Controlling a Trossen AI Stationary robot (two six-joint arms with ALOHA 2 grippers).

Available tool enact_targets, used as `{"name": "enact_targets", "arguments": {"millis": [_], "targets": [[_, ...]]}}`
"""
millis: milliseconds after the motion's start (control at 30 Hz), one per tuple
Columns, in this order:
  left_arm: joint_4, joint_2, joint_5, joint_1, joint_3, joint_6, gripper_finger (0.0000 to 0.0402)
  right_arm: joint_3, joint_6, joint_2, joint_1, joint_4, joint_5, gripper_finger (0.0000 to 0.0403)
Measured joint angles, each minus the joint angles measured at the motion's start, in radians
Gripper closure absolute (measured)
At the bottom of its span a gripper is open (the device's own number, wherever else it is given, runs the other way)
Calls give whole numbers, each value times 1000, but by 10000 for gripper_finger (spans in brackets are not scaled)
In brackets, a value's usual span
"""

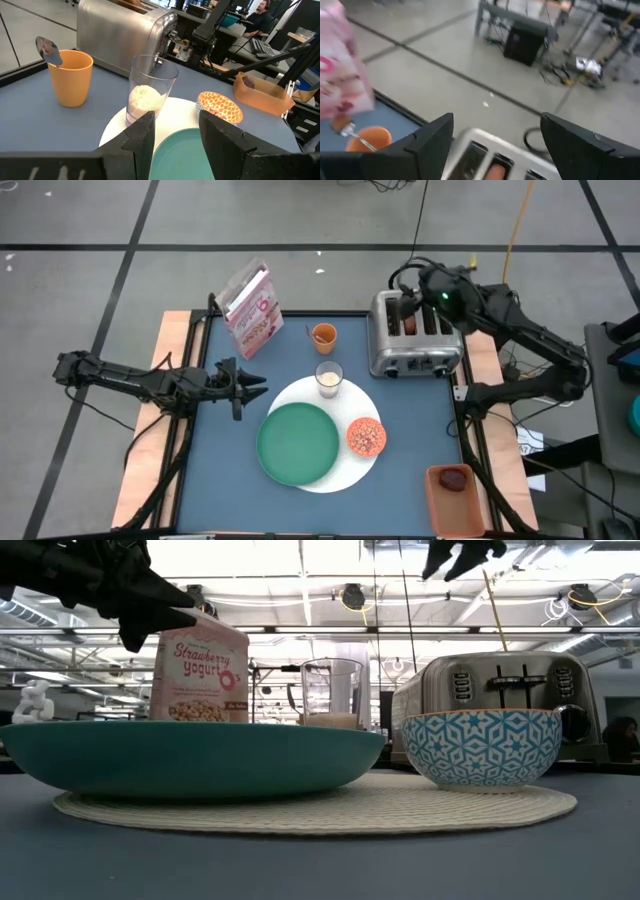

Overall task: Arrange a breakfast setting
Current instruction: Put the toasted bagel on the green plate

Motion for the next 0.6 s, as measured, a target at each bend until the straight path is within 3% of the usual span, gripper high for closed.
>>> {"name": "enact_targets", "arguments": {"millis": [300,600], "targets": [[-1,0,0,0,0,0,243,99,56,163,-124,-241,-245,112],[-3,0,0,0,0,0,243,99,56,272,-194,-355,-260,112]]}}
